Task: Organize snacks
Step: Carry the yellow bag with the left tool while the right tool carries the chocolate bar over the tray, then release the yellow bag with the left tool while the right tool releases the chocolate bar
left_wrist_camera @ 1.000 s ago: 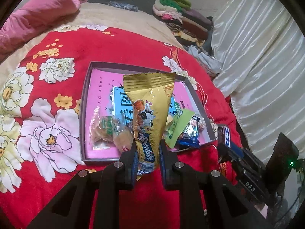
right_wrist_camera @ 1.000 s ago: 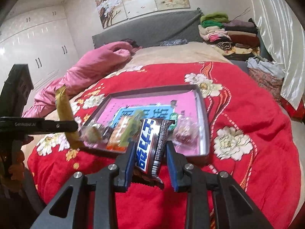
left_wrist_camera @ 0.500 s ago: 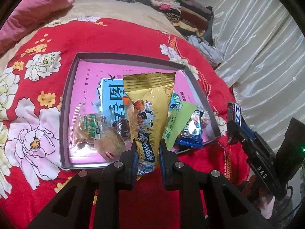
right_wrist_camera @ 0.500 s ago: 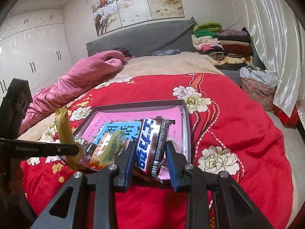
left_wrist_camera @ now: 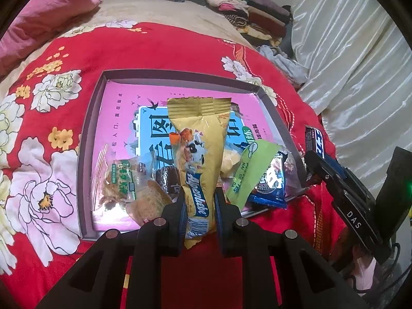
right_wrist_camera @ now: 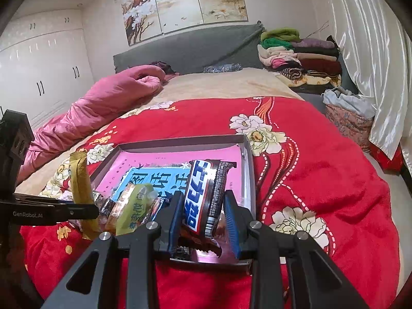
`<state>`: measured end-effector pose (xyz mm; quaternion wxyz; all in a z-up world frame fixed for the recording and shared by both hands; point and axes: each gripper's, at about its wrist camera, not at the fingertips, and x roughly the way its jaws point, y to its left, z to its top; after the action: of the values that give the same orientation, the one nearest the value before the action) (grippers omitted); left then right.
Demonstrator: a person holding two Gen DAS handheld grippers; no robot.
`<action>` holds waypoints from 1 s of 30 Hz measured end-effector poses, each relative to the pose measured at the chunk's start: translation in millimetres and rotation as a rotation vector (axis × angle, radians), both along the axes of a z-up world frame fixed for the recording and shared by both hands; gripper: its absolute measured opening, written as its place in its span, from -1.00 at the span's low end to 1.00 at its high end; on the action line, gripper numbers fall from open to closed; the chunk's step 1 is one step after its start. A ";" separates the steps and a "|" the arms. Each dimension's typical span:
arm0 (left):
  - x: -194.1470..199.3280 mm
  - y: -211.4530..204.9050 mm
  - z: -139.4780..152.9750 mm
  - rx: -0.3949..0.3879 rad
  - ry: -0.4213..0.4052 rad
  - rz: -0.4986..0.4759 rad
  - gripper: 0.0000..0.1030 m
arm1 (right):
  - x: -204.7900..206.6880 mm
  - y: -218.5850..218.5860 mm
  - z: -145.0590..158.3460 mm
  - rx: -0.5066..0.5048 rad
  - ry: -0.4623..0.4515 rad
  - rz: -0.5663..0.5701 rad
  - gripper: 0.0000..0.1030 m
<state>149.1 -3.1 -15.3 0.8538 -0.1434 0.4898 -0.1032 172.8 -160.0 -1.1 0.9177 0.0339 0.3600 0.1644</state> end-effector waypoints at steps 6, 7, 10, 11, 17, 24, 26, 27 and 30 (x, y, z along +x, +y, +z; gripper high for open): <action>3.7 -2.0 -3.2 0.001 0.004 0.003 -0.63 | 4.6 2.8 -2.6 -0.003 0.003 0.011 -0.38; 4.0 -2.1 -3.6 0.002 0.005 0.004 -0.63 | 5.9 3.1 -3.7 -0.004 0.005 0.013 -0.38; 4.9 -2.2 -4.9 0.003 0.006 0.005 -0.63 | 8.8 5.3 -6.5 -0.010 0.012 0.021 -0.38; 5.2 -2.1 -5.3 0.003 0.007 0.006 -0.63 | 9.6 6.3 -7.4 -0.013 0.014 0.023 -0.38; 6.3 -1.6 -6.0 0.001 0.010 0.007 -0.63 | 12.8 11.8 -11.9 -0.025 0.018 0.036 -0.38; 8.7 -0.3 -8.6 0.002 0.014 0.008 -0.63 | 14.5 11.3 -12.5 -0.030 0.014 0.024 -0.38; 9.4 -0.6 -9.6 0.004 0.015 0.008 -0.63 | 14.9 9.8 -12.7 -0.032 0.015 0.017 -0.38; 9.5 -0.5 -10.3 0.005 0.016 0.008 -0.63 | 15.2 9.6 -13.1 -0.035 0.017 0.015 -0.38; 9.7 -0.4 -11.0 0.008 0.016 0.007 -0.63 | 15.9 9.5 -13.3 -0.037 0.017 0.009 -0.38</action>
<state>158.8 -3.5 -26.3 0.8507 -0.1427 0.4966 -0.0970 188.7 -150.5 -14.4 0.9144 0.0164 0.3708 0.1616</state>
